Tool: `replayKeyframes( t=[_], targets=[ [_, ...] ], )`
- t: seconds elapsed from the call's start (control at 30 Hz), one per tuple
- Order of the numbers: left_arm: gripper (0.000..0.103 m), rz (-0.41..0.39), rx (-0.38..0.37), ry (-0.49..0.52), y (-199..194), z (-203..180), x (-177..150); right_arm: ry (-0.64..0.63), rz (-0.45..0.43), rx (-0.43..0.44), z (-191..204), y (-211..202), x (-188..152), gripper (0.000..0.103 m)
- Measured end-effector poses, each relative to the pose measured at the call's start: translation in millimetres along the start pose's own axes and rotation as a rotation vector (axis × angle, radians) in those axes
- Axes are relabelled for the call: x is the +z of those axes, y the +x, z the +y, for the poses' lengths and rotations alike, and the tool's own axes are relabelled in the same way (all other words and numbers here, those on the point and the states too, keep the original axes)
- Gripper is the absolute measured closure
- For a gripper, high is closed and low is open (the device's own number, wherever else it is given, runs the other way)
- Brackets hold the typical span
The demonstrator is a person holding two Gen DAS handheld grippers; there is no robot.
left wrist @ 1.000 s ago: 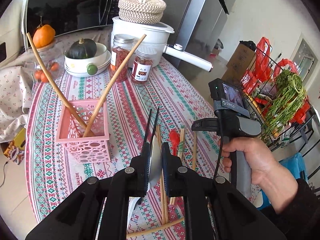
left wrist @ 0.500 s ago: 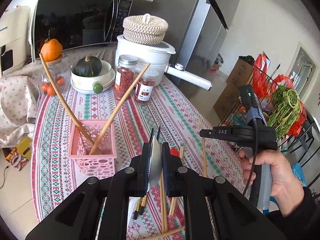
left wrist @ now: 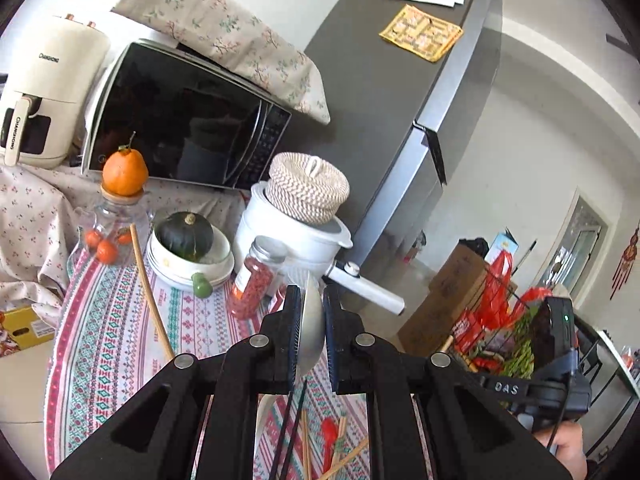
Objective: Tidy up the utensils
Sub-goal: 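Lift the white spoon with the left gripper while the right gripper carries a wooden chopstick to the holder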
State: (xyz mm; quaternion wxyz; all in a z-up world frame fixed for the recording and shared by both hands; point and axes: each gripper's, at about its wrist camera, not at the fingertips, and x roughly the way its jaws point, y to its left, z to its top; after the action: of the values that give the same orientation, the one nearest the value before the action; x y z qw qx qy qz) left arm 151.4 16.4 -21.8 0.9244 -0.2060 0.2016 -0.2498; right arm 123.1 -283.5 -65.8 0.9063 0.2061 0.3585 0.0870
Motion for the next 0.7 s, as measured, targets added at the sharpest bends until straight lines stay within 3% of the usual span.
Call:
replayKeyframes(
  t=[0.1, 0.37, 0.7],
  targets=[
    [0.091, -0.033, -0.038, -0.052, 11, 10, 10, 0.001, -0.021, 0.023, 3, -4, 2, 0.098],
    [0.091, -0.073, -0.080, -0.044, 45, 31, 27, -0.002, -0.035, 0.065, 7, -5, 7, 0.098],
    [0.091, 0.002, -0.039, -0.051, 73, 59, 2, -0.033, -0.037, 0.056, 13, 7, 11, 0.098]
  ],
)
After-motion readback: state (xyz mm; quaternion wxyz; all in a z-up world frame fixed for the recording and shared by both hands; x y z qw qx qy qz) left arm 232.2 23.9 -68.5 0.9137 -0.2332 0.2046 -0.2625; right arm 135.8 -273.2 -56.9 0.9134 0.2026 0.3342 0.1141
